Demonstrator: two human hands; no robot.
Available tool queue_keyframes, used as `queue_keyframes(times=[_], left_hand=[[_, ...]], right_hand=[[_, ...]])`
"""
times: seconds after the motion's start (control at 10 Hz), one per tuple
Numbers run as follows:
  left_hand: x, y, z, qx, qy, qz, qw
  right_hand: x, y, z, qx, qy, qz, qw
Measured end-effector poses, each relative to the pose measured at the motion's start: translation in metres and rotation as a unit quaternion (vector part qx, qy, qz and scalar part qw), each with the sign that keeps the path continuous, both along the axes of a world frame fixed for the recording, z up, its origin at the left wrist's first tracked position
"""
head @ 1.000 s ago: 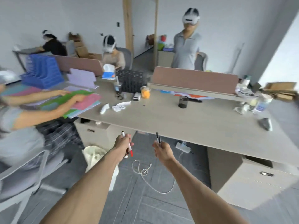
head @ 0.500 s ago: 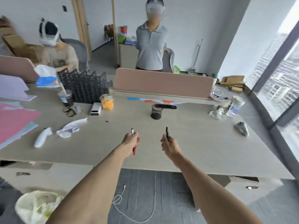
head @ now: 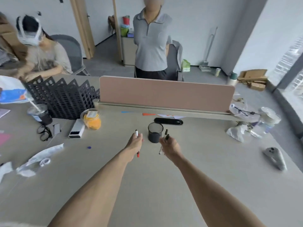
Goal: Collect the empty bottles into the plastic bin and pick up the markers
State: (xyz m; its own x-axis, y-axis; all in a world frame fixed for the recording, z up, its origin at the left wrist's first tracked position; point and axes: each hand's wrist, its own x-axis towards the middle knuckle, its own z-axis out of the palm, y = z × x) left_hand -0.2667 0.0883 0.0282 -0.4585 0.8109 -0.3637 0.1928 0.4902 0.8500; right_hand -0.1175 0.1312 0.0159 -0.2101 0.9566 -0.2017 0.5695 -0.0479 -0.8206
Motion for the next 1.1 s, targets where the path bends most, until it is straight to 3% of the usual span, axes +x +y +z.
queue_keyframes(times=[0.1, 0.3, 0.5, 0.7, 0.9, 1.1], left_hand=[[0.000, 0.039, -0.006, -0.028, 0.040, 0.031, 0.998], [-0.001, 0.098, -0.020, 0.030, -0.012, 0.060, 0.998], [-0.009, 0.139, -0.050, 0.034, 0.015, 0.067, 0.997], [-0.014, 0.161, -0.075, -0.011, 0.086, -0.001, 0.996], [-0.025, 0.168, -0.092, -0.029, 0.099, -0.039, 0.994], [-0.026, 0.165, -0.077, -0.014, 0.118, 0.006, 0.993]], right_hand=[[-0.005, 0.047, -0.005, 0.000, 0.011, -0.006, 1.000], [-0.010, 0.107, -0.013, 0.008, 0.002, 0.005, 1.000], [-0.020, 0.148, -0.033, 0.001, 0.004, 0.020, 1.000], [-0.026, 0.175, -0.056, -0.041, 0.001, 0.038, 0.998], [-0.039, 0.186, -0.071, -0.041, -0.004, 0.057, 0.998], [-0.035, 0.187, -0.077, -0.018, 0.006, 0.041, 0.999]])
